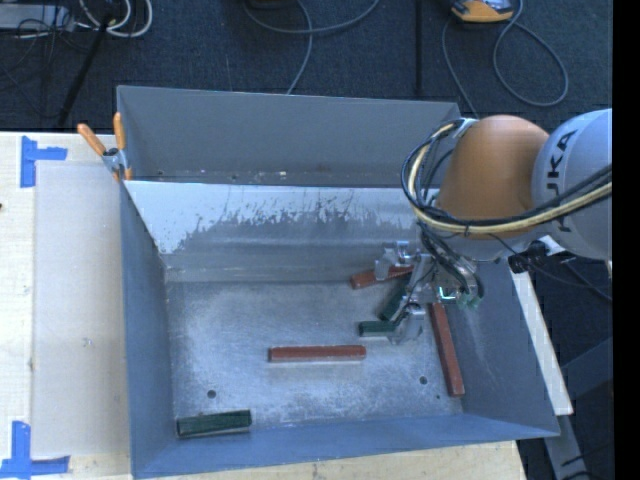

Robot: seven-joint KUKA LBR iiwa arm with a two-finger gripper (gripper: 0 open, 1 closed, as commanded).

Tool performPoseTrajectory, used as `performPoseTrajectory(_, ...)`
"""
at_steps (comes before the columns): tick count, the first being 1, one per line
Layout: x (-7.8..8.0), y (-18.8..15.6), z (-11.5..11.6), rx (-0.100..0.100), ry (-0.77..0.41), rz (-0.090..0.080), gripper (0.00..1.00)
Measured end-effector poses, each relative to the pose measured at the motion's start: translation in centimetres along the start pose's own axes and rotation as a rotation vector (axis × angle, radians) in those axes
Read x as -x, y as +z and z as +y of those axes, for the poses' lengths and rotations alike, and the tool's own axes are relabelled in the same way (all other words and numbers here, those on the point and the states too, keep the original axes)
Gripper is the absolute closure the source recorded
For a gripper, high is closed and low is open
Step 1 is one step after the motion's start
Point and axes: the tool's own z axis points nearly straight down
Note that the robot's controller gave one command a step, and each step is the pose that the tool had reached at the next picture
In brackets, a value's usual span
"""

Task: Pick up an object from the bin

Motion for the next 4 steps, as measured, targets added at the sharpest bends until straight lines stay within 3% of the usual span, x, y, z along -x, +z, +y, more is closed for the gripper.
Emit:
performPoseTrajectory(1,-4.8,9.2,5.7,0.002,-0.075,0.003,0.00)
performPoseTrajectory(2,-4.4,8.7,5.5,0.000,-0.073,-0.007,1.00)
performPoseTrajectory(3,-5.4,-2.0,4.7,-0.001,-0.072,-0.015,1.00)
performPoseTrajectory(4,-7.9,-9.0,5.1,-0.001,-0.108,-0.014,1.00)
